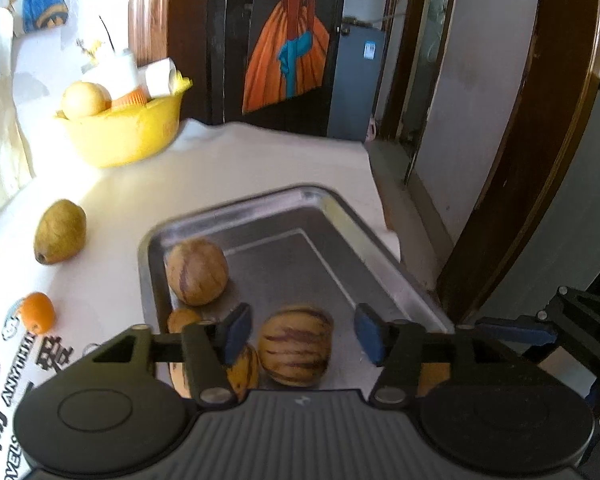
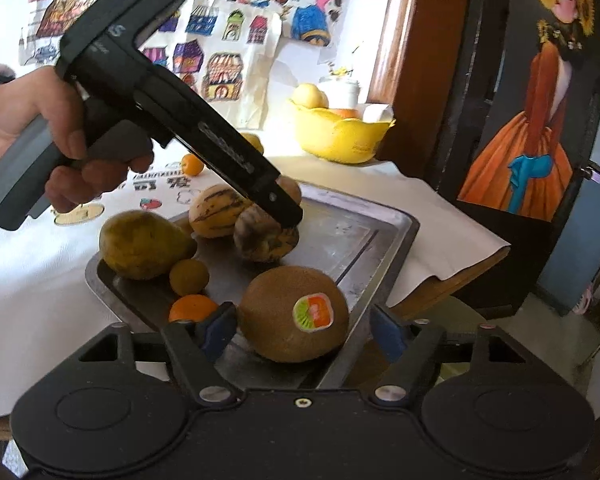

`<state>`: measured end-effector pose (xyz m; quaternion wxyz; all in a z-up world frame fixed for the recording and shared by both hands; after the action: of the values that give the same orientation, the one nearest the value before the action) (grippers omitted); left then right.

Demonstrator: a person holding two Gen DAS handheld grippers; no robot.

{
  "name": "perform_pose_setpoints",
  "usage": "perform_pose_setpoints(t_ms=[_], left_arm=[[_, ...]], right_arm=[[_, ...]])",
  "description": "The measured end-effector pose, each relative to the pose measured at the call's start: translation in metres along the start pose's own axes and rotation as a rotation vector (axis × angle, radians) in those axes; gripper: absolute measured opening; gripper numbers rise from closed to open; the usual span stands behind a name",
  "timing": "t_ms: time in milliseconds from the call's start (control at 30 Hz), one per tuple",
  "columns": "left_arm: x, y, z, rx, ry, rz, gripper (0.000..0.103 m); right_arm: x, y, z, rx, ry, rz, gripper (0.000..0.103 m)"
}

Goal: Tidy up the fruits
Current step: 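Open left tool to release the pepino in tray while right tool releases the kiwi, then withdraw both open tools from the tray back over the table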

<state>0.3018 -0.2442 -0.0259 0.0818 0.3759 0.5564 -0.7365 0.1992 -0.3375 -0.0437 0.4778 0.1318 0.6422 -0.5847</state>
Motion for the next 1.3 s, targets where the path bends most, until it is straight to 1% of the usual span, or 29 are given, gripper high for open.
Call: perform_pose_setpoints(t_ms=[33, 67, 133, 167, 233, 300, 367, 433, 567, 667, 800, 967, 1133, 1300], left_arm=[[-0.001, -0.005, 0.001, 0.003, -0.004, 0.014, 0.073], [-0.003, -0.010, 0.000, 0.005, -0.008, 0.027, 0.075], [-0.004, -0.022, 0.000, 0.002, -0.016, 0.057, 0.084], [-0.004, -0.027, 0.000, -0.001, -0.022, 0.072, 0.087], [-0.002, -0.039, -0.003, -0.014, -0.042, 0.103, 0.099], [0.002, -0.051, -0.007, -0.036, -0.066, 0.134, 0.102], [0.007, -0.063, -0.011, -0.052, -0.078, 0.155, 0.102], [0.014, -0.074, -0.016, -0.061, -0.088, 0.167, 0.102], [0.030, -0.094, -0.027, -0.079, -0.114, 0.177, 0.103], [0.043, -0.106, -0.039, -0.094, -0.137, 0.171, 0.103], [0.061, -0.120, -0.063, -0.131, -0.172, 0.167, 0.103], [0.090, -0.134, -0.093, -0.179, -0.221, 0.133, 0.103], [0.119, -0.145, -0.121, -0.227, -0.265, 0.095, 0.103], [0.143, -0.153, -0.141, -0.244, -0.296, 0.065, 0.103]], right_arm=[[-0.001, -0.003, 0.001, 0.004, 0.009, 0.007, 0.082], [-0.002, -0.006, 0.001, 0.007, 0.020, 0.015, 0.083], [-0.004, -0.012, 0.002, 0.012, 0.037, 0.025, 0.086], [-0.005, -0.015, 0.003, 0.017, 0.046, 0.026, 0.087], [-0.005, -0.020, 0.002, 0.029, 0.060, 0.011, 0.093], [-0.003, -0.024, -0.002, 0.036, 0.065, -0.009, 0.096], [-0.002, -0.028, -0.006, 0.047, 0.075, -0.019, 0.097], [-0.001, -0.032, -0.012, 0.042, 0.088, -0.027, 0.101], [0.000, -0.040, -0.023, 0.041, 0.126, -0.041, 0.102], [-0.001, -0.045, -0.033, 0.019, 0.160, -0.043, 0.102], [-0.002, -0.051, -0.050, -0.015, 0.194, -0.055, 0.102], [-0.005, -0.055, -0.075, -0.061, 0.213, -0.077, 0.102], [-0.011, -0.056, -0.097, -0.086, 0.197, -0.087, 0.102], [-0.017, -0.047, -0.118, -0.101, 0.166, -0.103, 0.102]])
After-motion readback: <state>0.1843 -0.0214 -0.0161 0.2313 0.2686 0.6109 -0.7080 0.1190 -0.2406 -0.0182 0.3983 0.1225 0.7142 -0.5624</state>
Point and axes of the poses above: each gripper's, at about its wrist camera, not at the fingertips, and y roughly the way its jaws point, z to its right, x to its underside, the point moved 10 cm from there along y, roughly the way its jaws point, and after that the axes turned 7 degrees about -z, right-handed, at the moved point
